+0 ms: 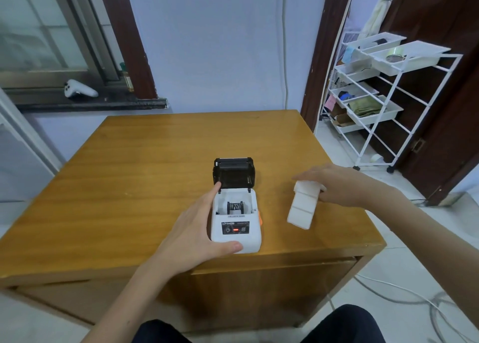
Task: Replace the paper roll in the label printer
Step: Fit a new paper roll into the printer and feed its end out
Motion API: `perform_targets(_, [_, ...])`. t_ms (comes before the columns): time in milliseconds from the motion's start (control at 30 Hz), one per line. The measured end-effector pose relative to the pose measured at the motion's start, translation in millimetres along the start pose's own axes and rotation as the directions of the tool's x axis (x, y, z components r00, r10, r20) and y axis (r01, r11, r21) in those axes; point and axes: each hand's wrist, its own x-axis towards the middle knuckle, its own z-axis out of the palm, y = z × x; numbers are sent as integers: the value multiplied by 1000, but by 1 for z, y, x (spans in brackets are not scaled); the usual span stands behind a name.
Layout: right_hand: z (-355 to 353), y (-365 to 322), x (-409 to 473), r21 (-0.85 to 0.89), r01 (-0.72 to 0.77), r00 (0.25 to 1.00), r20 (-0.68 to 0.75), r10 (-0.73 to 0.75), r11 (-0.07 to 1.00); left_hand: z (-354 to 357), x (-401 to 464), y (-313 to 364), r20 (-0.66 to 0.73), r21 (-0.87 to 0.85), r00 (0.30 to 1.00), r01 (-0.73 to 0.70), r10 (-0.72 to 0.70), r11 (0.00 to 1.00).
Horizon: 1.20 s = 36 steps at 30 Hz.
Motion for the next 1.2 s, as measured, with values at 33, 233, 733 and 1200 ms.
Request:
perform_targets(33, [-2, -1, 2, -2, 0, 1000, 4, 0, 1000, 0, 0, 0, -3, 1, 1000, -1, 1, 1000])
perform_targets(233, [-8, -9, 6, 152, -65, 998, 31, 61, 986, 0, 1, 0, -3, 8, 1000, 8, -8, 1000])
perform_targets(733, [-49, -73, -3, 801, 80, 994, -18, -109, 593, 0, 1, -3, 44, 72, 999, -28, 24, 997])
perform_targets(1200, [-25, -103, 15, 884, 89, 990, -27, -138, 459, 1, 3, -4, 53, 140, 998, -34, 27, 990])
